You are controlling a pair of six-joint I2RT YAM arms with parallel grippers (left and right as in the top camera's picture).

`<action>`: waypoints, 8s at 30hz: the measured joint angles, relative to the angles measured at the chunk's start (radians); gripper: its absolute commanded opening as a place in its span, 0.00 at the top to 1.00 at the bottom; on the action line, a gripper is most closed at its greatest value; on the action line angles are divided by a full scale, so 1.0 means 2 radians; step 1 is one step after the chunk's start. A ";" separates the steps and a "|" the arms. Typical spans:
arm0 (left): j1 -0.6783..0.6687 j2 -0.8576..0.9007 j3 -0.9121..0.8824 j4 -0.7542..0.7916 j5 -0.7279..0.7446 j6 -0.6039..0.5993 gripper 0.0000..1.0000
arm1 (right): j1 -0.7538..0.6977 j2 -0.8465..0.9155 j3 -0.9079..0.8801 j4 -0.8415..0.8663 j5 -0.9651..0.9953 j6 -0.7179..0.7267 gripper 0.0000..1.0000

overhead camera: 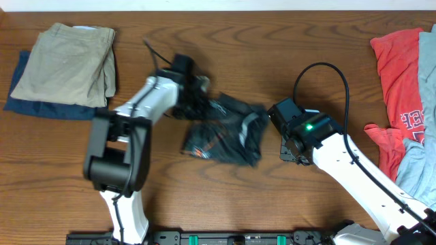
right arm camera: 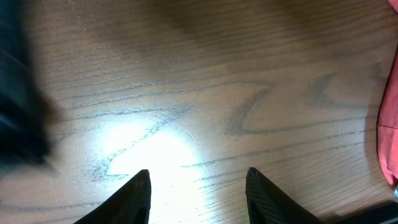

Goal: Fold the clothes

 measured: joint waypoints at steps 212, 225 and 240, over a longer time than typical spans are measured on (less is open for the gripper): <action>0.077 -0.938 -0.492 0.062 -0.121 -0.037 0.02 | -0.240 -0.706 -0.510 0.533 -0.174 -0.362 0.01; 0.077 -1.003 -0.624 0.279 -0.154 0.022 0.02 | -0.240 -0.706 -0.510 0.533 -0.174 -0.362 0.01; 0.077 -1.003 -0.674 0.322 -0.188 0.058 0.02 | -0.240 -0.706 -0.510 0.533 -0.174 -0.362 0.01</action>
